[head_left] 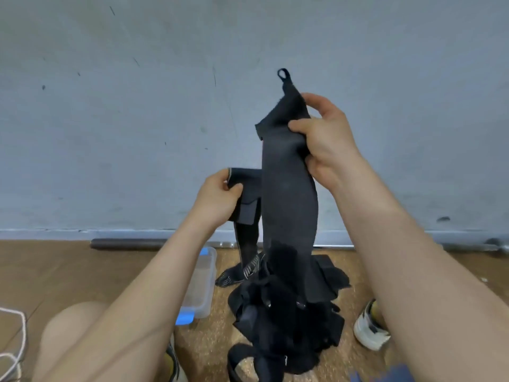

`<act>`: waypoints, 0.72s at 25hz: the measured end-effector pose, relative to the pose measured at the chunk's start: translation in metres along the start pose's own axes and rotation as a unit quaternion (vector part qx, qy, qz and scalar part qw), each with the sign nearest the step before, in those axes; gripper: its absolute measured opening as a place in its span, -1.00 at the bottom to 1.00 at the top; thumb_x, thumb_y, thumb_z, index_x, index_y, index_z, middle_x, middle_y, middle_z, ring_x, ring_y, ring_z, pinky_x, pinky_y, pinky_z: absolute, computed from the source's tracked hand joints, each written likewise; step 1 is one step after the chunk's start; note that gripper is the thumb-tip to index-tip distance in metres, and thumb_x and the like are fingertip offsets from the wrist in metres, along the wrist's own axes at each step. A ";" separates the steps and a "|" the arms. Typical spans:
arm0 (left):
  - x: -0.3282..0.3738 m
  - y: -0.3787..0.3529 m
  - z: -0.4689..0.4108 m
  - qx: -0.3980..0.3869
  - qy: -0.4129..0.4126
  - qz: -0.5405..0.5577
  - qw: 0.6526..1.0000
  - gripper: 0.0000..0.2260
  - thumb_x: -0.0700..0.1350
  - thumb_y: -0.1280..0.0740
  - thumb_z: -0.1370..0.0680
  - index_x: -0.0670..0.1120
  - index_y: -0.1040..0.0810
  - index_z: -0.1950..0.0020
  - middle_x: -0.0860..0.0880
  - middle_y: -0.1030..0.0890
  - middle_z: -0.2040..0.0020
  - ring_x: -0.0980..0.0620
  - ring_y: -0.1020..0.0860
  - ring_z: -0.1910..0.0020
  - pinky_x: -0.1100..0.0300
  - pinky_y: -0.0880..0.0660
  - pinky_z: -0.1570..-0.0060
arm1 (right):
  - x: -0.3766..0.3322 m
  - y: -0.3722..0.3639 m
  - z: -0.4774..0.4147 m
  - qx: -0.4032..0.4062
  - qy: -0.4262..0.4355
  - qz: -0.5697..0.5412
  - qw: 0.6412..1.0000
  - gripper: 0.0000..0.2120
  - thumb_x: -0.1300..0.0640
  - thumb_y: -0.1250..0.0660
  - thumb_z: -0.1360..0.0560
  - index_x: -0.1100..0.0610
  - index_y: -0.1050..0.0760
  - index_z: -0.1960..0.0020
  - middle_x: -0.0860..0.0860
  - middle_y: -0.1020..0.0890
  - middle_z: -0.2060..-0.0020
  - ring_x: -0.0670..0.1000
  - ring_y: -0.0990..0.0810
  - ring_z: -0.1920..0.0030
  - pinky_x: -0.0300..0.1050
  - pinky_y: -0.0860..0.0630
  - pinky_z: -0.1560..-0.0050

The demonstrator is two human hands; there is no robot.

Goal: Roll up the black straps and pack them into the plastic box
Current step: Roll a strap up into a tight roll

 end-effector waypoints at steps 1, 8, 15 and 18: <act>0.007 0.007 0.007 0.017 0.010 0.003 1.000 -0.79 -0.24 -0.25 -0.59 -0.08 -0.58 -0.17 -0.04 -0.68 0.03 -0.06 -0.66 -0.01 -0.02 -0.62 -0.03 | -0.016 -0.001 0.003 -0.008 0.020 0.039 0.999 -0.53 0.45 -0.21 -0.44 0.01 -0.48 -0.21 0.14 -0.66 0.00 0.12 -0.66 0.00 -0.02 -0.61 0.00; 0.085 0.048 0.030 0.026 -0.109 0.153 0.982 -0.79 -0.33 -0.27 -0.59 -0.03 -0.58 0.01 0.07 -0.67 0.13 0.16 -0.65 0.12 0.29 -0.55 0.14 | -0.016 0.017 0.021 0.002 0.084 0.229 0.970 -0.52 0.50 -0.02 -0.39 0.03 -0.52 0.05 -0.02 -0.58 0.06 -0.04 -0.53 0.03 -0.44 -0.39 0.20; 0.059 0.038 0.005 0.012 -0.110 0.188 0.976 -0.78 -0.34 -0.25 -0.49 -0.02 -0.51 0.20 0.07 -0.54 0.27 0.15 -0.52 0.22 0.29 -0.45 0.15 | 0.061 0.049 0.001 0.107 0.035 0.269 0.957 -0.57 0.47 -0.04 -0.38 0.08 -0.57 0.10 -0.04 -0.62 0.11 -0.02 -0.59 -0.02 -0.35 -0.48 -0.01; 0.027 0.020 -0.019 0.025 -0.035 0.237 0.971 -0.86 -0.26 -0.19 -0.31 -0.04 -0.47 0.27 0.04 -0.48 0.34 0.05 -0.45 0.27 0.18 -0.41 0.22 | 0.104 0.061 -0.014 -0.017 -0.061 0.394 0.917 -0.64 0.41 -0.15 -0.41 -0.01 -0.56 0.18 -0.05 -0.59 0.23 0.01 -0.54 0.13 -0.36 -0.41 0.25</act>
Point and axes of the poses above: each hand's wrist, its own z-axis away from the middle knuckle, its own y-axis out of the back of the hand, x = y × z, the point moved 6 cm from there along -z, towards the middle knuckle
